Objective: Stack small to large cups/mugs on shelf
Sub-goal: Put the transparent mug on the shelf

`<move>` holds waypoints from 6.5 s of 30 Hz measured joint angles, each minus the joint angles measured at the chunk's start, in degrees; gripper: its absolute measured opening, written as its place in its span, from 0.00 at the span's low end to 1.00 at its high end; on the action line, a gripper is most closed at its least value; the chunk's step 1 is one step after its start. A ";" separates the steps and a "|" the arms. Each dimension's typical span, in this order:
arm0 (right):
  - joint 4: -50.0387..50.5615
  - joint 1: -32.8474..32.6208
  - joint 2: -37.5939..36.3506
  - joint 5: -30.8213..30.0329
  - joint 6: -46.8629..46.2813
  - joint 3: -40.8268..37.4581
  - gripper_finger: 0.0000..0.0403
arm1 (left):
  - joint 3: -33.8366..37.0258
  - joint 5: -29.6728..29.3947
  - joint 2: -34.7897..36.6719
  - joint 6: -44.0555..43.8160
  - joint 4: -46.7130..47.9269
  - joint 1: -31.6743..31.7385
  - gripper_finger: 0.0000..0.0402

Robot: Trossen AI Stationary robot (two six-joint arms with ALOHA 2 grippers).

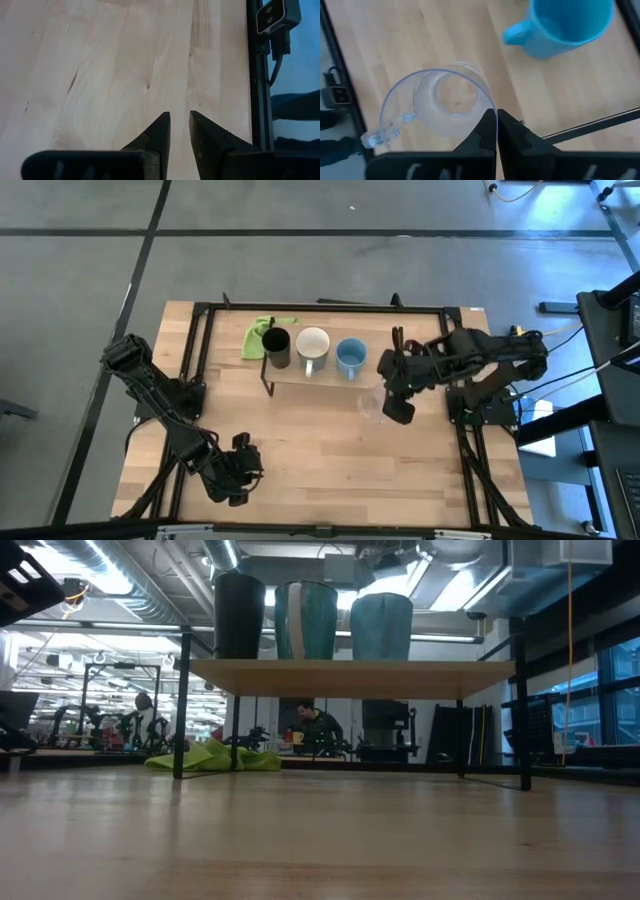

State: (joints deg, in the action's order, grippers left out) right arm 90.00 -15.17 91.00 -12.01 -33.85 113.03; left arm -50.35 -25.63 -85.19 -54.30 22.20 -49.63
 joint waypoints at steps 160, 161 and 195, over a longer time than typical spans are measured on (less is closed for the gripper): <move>-1.49 32.97 0.87 10.55 35.59 -13.08 0.03 | 0.00 2.32 0.00 -12.70 -0.31 6.84 0.17; -1.53 32.99 0.87 10.54 35.57 -13.09 0.03 | 0.00 2.32 0.00 -12.70 -0.31 6.84 0.17; -2.75 31.46 1.18 9.64 32.81 -13.11 0.04 | 0.00 2.34 0.00 -12.81 -0.31 6.84 0.17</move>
State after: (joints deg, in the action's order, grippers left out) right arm 87.25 16.29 92.18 -2.37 -1.05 99.92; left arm -50.34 -23.29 -85.19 -67.11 21.89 -42.78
